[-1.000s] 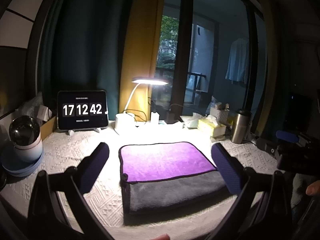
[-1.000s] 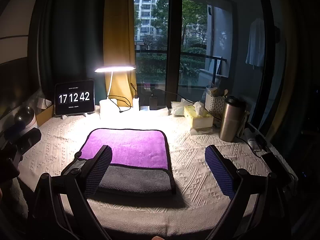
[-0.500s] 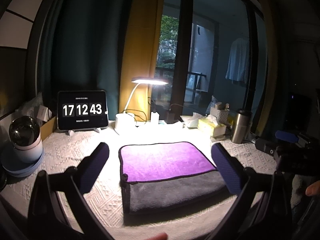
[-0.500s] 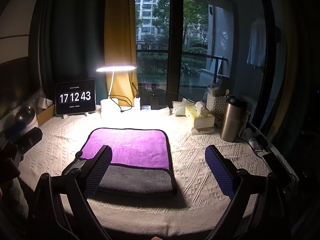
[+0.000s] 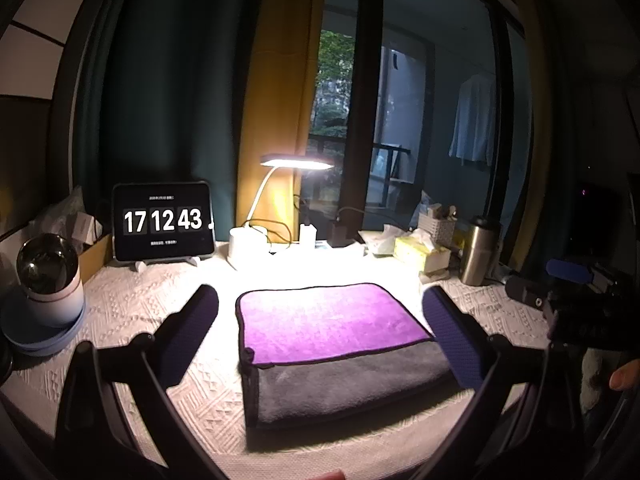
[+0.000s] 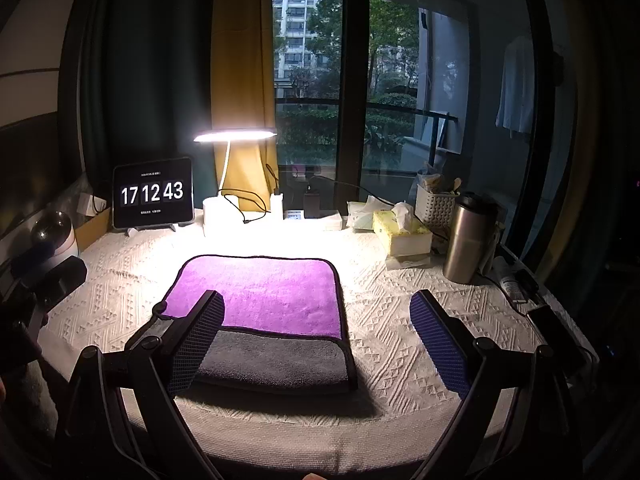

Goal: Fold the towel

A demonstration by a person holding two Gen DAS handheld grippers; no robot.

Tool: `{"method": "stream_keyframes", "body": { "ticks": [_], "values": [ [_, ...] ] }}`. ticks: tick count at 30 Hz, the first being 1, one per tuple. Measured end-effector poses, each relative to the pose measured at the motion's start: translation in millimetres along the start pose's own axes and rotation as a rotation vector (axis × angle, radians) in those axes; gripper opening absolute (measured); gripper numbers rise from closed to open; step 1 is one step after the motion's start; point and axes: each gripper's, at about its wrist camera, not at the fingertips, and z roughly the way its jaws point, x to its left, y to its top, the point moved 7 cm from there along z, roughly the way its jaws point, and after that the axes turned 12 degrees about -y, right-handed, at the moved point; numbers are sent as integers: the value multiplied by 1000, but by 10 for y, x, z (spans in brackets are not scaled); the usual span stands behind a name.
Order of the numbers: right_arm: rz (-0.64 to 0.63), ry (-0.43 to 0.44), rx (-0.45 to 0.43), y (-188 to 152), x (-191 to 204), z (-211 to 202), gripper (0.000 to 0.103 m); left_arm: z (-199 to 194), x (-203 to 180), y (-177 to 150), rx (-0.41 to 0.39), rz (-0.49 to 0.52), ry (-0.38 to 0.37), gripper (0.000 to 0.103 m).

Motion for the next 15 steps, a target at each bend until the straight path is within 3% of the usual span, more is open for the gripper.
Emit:
{"method": "stream_keyframes", "body": {
  "ticks": [15],
  "values": [
    [-2, 1, 0, 0, 18, 11, 96, -9, 3, -3, 0, -2, -1, 102]
  ]
}}
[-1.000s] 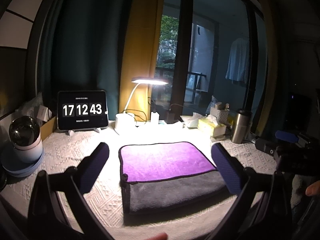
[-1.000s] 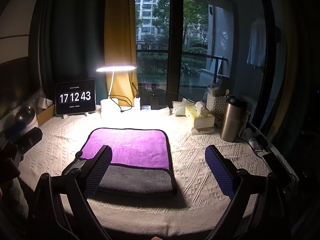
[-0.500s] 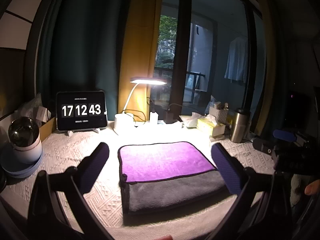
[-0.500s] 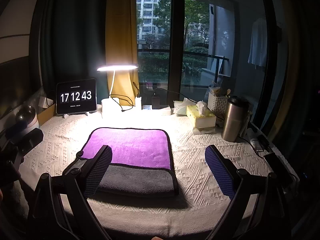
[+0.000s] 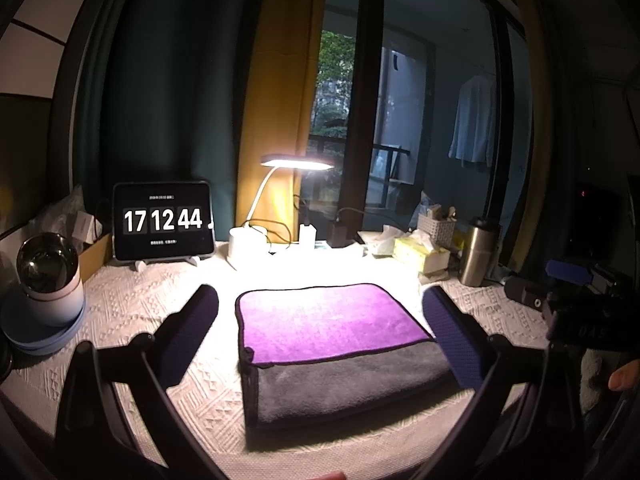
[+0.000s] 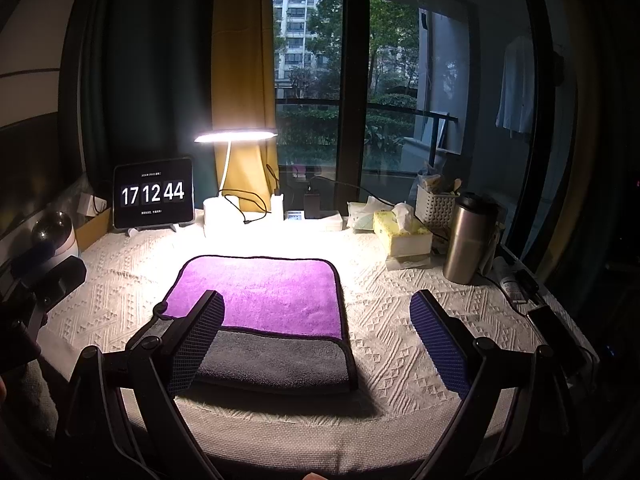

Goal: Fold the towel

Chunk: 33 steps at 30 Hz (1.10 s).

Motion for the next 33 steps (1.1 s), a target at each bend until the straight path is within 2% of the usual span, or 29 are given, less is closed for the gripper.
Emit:
{"method": "stream_keyframes", "body": {
  "ticks": [25, 33],
  "values": [
    [-1, 0, 0, -30, -5, 10, 96, -2, -60, 6, -9, 1, -11, 102],
    [-2, -2, 19, -63, -45, 133, 96, 140, 8, -32, 29, -15, -6, 102]
  ]
}}
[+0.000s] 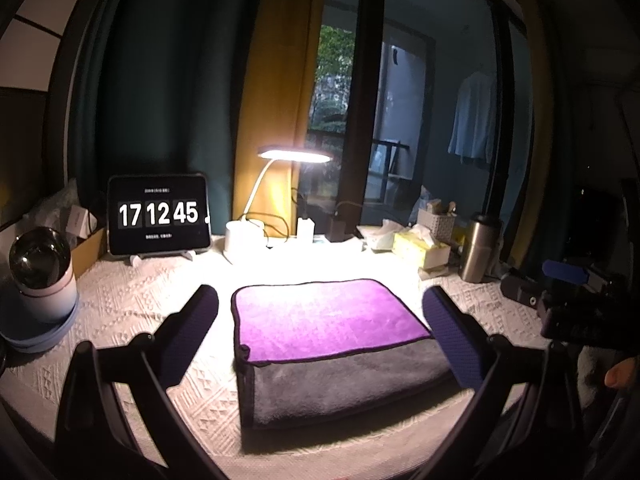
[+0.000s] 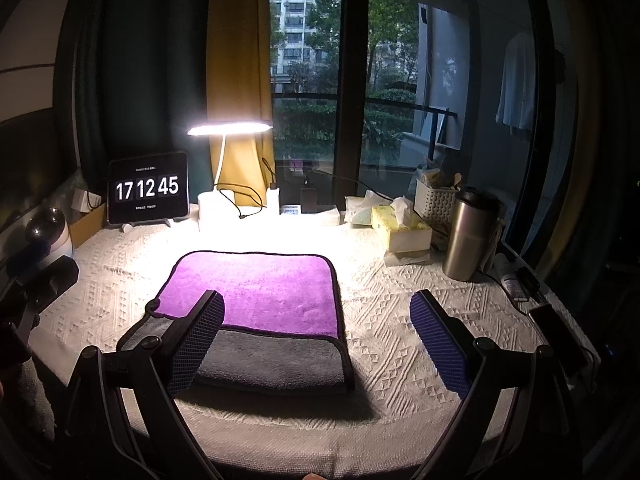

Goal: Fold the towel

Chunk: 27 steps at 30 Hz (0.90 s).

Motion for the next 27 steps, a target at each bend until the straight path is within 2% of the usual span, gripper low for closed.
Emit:
{"method": "stream_keyframes", "body": {
  "ticks": [13, 21, 27],
  "values": [
    [-8, -4, 93, -125, -40, 450, 96, 452, 240, -237, 117, -55, 23, 102],
    [-18, 3, 156, -286, -115, 796, 95, 750, 490, -529, 224, -110, 53, 102],
    [-30, 10, 205, -416, -162, 1066, 90, 959, 698, -761, 312, -164, 78, 102]
  ]
}}
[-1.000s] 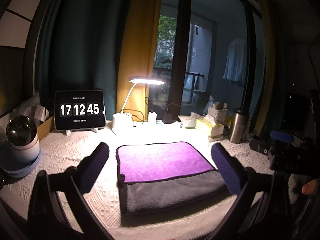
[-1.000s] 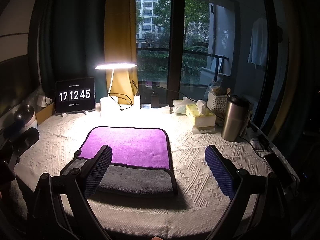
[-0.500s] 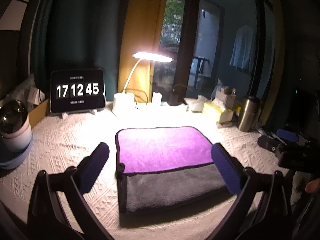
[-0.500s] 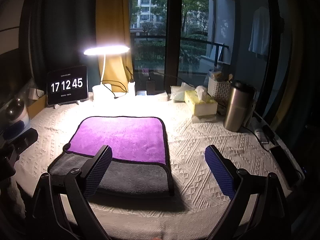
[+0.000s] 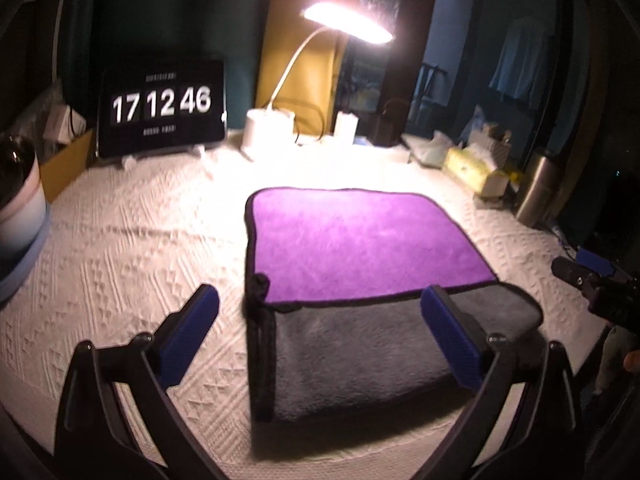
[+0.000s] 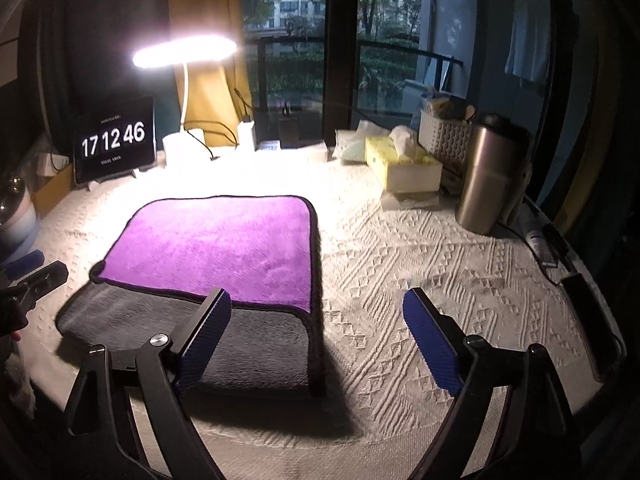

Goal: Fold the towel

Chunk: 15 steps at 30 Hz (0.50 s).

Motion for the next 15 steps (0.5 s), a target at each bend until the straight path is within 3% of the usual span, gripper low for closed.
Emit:
{"method": "stream_keyframes", "body": {
  "ticks": [2, 15],
  "values": [
    [-2, 8, 17, -21, -1, 96, 86, 67, 36, -32, 24, -14, 4, 100],
    [-24, 79, 125, -186, 53, 550, 61, 435, 251, -249, 167, -85, 42, 59]
  ]
}}
